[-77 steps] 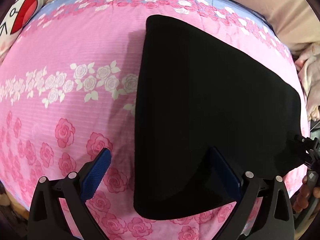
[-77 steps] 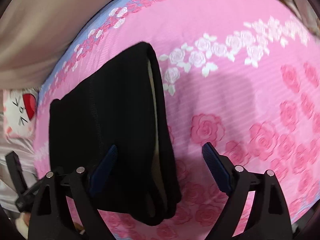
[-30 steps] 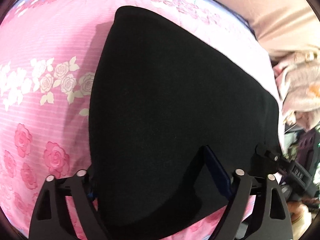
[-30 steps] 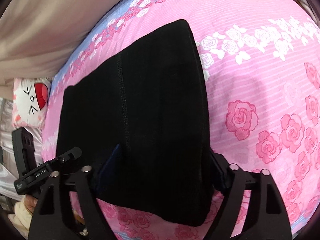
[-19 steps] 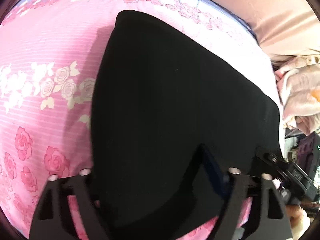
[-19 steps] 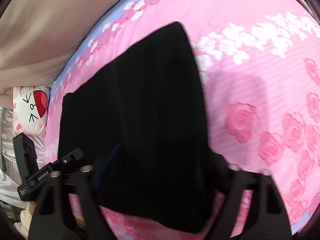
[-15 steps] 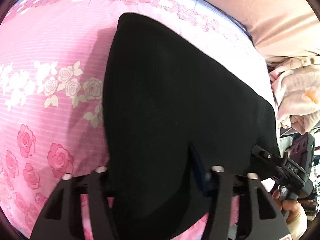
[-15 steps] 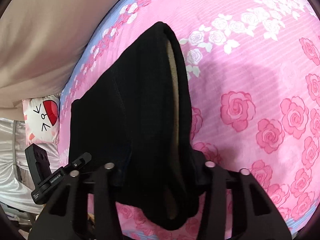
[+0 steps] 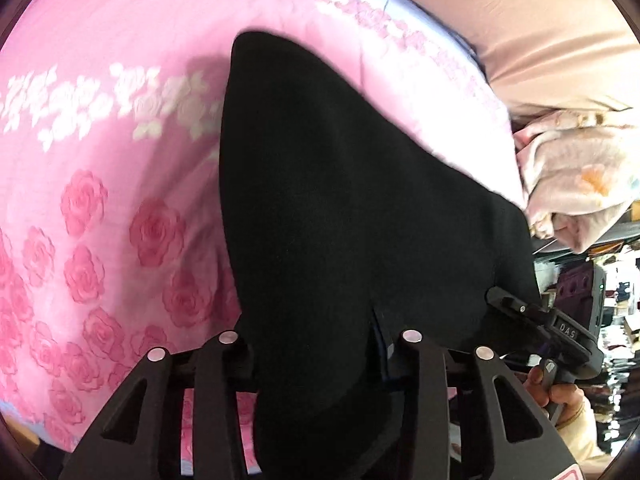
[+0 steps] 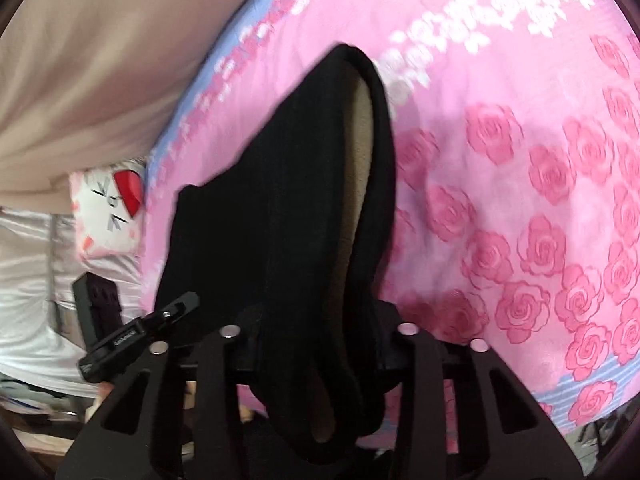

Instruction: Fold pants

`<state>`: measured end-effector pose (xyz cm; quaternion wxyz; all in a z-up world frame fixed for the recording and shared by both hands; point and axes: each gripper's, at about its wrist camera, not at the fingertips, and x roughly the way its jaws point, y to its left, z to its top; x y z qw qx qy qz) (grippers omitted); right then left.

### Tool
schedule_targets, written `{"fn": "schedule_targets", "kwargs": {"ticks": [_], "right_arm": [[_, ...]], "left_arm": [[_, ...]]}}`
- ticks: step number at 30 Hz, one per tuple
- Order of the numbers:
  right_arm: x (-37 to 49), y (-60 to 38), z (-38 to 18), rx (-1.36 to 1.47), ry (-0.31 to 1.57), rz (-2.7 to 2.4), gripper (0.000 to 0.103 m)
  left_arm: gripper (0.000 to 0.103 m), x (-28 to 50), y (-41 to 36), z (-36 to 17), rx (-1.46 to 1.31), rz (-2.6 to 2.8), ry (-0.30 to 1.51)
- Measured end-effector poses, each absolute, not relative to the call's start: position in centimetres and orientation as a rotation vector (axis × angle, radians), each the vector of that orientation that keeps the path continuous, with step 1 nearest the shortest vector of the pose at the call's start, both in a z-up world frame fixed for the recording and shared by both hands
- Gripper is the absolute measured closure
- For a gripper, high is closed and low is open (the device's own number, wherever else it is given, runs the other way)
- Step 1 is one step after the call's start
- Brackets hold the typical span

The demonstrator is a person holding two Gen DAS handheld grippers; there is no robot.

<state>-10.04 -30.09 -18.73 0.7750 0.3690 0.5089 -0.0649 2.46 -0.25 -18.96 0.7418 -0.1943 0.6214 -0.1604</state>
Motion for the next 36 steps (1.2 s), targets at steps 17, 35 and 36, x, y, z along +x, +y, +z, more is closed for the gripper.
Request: {"fn": "schedule_targets", "kwargs": {"ticks": [17,35,36], "right_arm": [[-8.2,-27.2,-9.6,0.754,1.018,-0.04,0.07],[6.5,-25.7,-5.2,0.554,0.777,0.043,0.07],[7.9,-26.1,-5.8,0.547,0.777,0.042,0.07]], "left_arm": [[0.072,3.1,0.2,-11.5,-0.4,-0.391,1.273],[0.072,16.9,2.8,-4.8,-0.238,-0.325,0.937],[0.072,17.9,2.7,-5.2,-0.231,-0.322,0.939]]}}
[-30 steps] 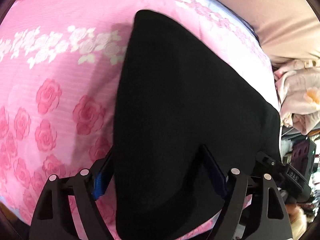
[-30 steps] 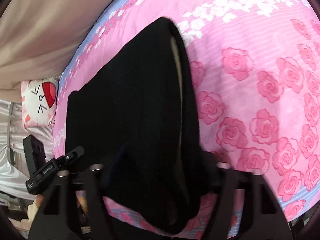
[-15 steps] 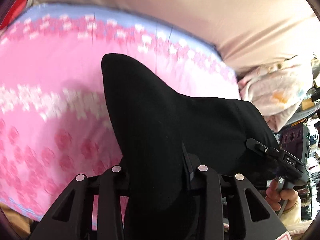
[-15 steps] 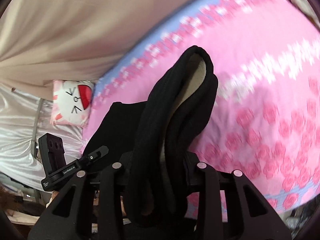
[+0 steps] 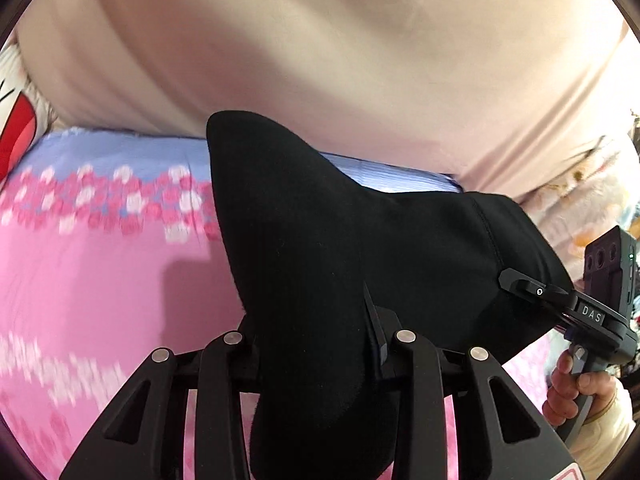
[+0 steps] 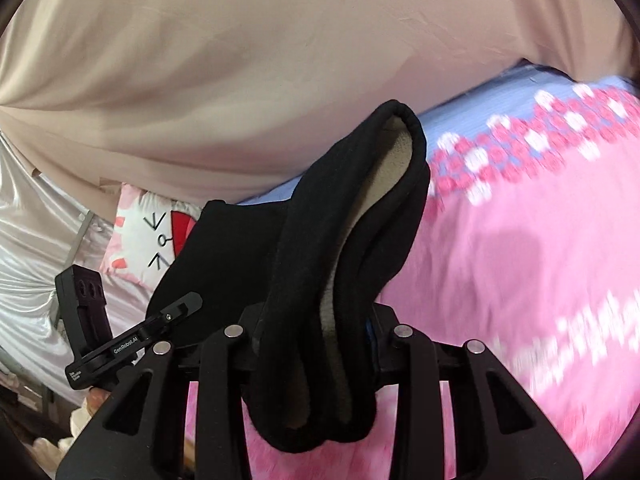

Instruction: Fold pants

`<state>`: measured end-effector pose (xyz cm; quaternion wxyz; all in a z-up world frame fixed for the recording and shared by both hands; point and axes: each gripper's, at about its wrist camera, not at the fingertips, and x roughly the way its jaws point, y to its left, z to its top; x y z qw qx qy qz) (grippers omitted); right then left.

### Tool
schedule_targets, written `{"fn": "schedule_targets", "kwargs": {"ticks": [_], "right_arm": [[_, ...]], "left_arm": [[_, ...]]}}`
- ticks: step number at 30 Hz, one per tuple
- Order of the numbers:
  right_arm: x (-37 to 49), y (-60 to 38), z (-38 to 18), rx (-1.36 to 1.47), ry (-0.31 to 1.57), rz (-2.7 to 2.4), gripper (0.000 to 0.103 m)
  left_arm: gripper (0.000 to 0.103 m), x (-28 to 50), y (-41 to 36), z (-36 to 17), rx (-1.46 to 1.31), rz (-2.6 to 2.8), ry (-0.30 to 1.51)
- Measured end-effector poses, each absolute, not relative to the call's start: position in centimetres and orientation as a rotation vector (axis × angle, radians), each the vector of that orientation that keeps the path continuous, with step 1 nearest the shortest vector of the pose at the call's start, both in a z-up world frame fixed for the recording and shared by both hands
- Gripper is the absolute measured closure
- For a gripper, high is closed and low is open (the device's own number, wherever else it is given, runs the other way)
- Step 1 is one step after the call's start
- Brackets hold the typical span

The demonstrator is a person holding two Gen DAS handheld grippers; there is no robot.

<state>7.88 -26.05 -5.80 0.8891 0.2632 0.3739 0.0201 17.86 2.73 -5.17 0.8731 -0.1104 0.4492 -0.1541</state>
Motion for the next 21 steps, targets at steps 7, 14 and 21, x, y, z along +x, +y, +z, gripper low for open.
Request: {"fn": "schedule_targets", "kwargs": {"ticks": [7,14,21], "right_arm": [[14.6,-28.4,-13.1,0.536,0.819,-0.027,0.07],[15.0,-31.3,-19.7,0.583,0.841,-0.052,0.035],[7.2,-32.3,-11.5,0.636,0.611,-0.26,0.033]], "left_arm": [[0.071,25.3,4.0,-12.2,-0.203,-0.327,0.965],[0.053,26.9,6.0,-20.2,-0.193,-0.306,0.999],[0.061,23.4,8.8,-15.3,-0.188,-0.2,0.916]]}}
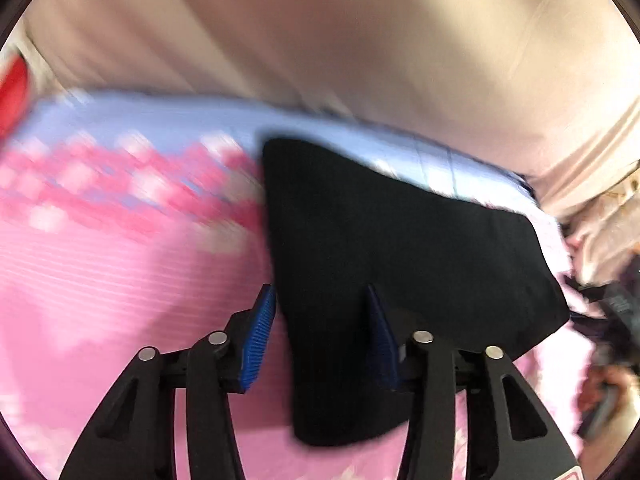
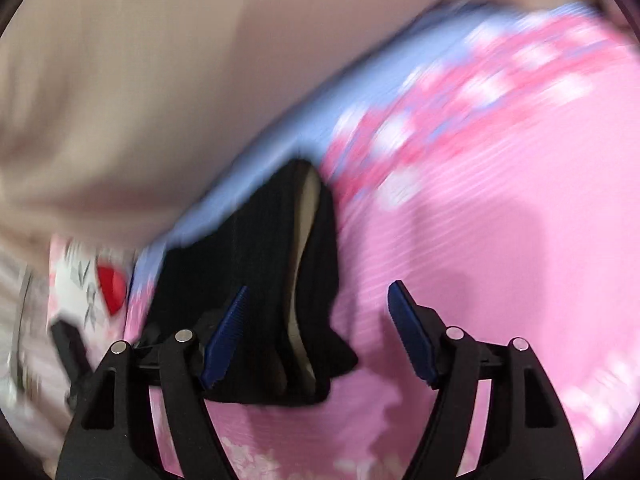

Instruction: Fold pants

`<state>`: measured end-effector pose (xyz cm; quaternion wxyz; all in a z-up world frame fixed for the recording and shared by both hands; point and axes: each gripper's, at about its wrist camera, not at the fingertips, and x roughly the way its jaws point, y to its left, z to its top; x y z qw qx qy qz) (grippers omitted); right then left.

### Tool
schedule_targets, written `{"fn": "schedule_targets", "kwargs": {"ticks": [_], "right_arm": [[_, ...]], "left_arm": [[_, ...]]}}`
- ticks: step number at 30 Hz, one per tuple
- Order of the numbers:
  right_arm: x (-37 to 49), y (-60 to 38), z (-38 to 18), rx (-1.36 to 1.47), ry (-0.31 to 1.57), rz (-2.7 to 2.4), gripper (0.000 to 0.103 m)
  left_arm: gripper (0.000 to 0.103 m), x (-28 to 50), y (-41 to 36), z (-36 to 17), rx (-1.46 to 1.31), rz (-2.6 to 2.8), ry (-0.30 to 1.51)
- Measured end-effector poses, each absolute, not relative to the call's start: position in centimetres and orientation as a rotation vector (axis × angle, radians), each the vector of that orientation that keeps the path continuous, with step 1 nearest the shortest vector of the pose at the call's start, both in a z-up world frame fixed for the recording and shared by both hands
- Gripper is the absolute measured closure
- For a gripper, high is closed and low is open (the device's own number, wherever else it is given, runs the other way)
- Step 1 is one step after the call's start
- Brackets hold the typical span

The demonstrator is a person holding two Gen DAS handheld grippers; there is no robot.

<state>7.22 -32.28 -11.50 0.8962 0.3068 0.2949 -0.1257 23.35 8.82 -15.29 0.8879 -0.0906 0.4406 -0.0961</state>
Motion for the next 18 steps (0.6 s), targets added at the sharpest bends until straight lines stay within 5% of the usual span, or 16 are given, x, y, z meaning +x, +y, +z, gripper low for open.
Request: {"fn": "schedule_targets", "kwargs": {"ticks": [3,7,11,18], "right_arm": [[8.3,-28.7,-7.2,0.41,0.634,-0.224,0.051],[15.4,-24.7,-9.6,0.187,0.816,-0.138,0.096],[18.9,-28.1,-17.0,0.171,0.964,-0.207,0.103],[17.3,-29.0,-15.1,0.205,0.931,-0.242,0.099]], "left_arm": [[0.061,21.2,9.5,-10.3,-0.113,-0.138,0.817],[0.061,23.6,4.9,-10.9,-0.085,-0.221,0.88],[0.061,25.8,2.0,-17.8,0.034,-0.127,1.008],[0.058,25.1,1.5,-18.7,0.134,-0.096,0.959]]}}
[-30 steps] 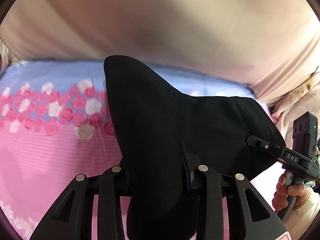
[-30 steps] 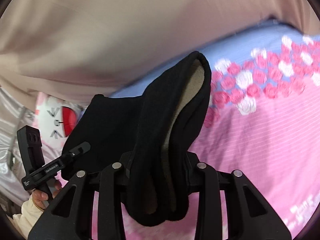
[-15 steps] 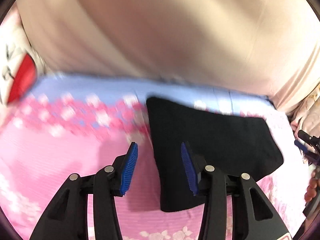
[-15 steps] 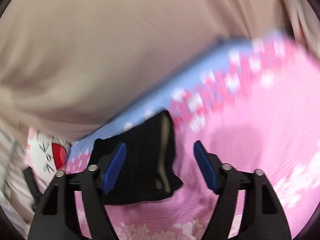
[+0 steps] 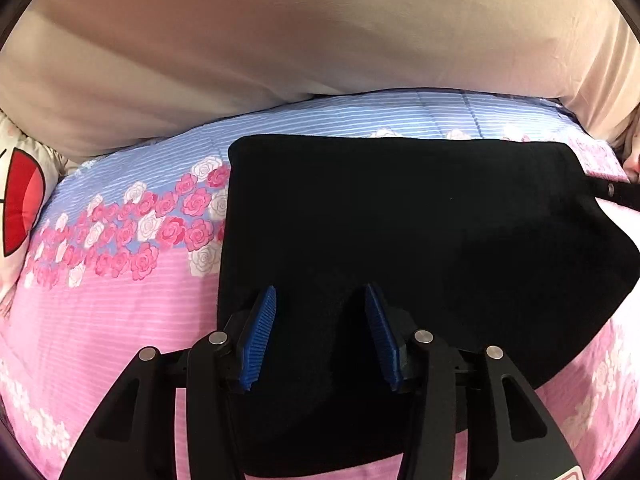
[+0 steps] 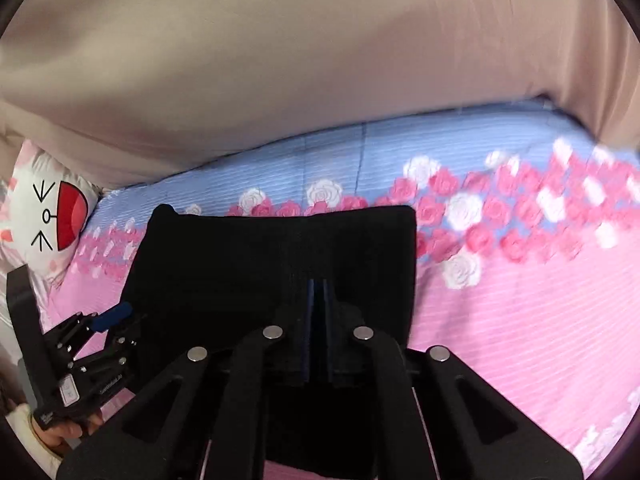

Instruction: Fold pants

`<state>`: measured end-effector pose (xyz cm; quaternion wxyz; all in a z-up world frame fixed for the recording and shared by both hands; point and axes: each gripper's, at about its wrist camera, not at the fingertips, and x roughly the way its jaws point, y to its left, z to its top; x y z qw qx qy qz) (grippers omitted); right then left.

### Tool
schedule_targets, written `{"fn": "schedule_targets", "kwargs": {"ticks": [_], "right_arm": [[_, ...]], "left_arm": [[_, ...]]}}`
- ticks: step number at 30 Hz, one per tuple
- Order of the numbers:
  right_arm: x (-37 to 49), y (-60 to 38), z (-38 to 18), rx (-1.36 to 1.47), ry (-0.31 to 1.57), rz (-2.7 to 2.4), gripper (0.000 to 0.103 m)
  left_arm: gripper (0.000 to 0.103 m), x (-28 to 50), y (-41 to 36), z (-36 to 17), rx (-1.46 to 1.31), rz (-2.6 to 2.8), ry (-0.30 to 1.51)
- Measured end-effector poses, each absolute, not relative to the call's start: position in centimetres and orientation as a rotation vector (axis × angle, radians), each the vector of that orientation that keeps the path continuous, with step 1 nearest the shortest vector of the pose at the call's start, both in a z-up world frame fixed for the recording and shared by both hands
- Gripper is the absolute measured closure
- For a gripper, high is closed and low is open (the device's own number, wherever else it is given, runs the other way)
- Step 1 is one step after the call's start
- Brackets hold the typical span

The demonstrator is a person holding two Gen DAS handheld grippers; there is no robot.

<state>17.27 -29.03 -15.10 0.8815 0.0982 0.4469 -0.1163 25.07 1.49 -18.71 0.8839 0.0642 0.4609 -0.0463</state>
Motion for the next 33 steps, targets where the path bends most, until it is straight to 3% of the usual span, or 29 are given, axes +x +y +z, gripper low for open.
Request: {"fn": "schedule_targets", "kwargs": {"ticks": [3,5,7,12,20,33], "right_arm": [[17.0,-29.3,-15.6,0.2,0.942,-0.257,0.102],[15.7,-28.6,-12.9,0.206,0.905,-0.291,0.096],[12.5,-27.5,-9.6,0.265,0.832,-0.274,0.094],[7.7,-24.2,-7.2,0.26,0.83,-0.276,0.094],[7.5,-20.6,-7.1,0.254,0.839,-0.248,0.094],[7.7,-21.8,-9.9,0.281,0.874,-0.385,0.094]], "left_arm": [[0.057,25.1,1.0,-18.3,0.142,-0.073,0.979],[0.055,25.0,0.9,-17.0,0.14,-0.074,1.014],[0.044,24.1,1.1,-15.1,0.109,-0.067,1.013],[0.031,20.8,0.5,-10.2,0.093,-0.031,0.962],[0.03,18.5,-1.4,-8.6,0.119,-0.023,0.967],[0.031,18.8,3.0,-11.4,0.087,-0.06,1.028]]}}
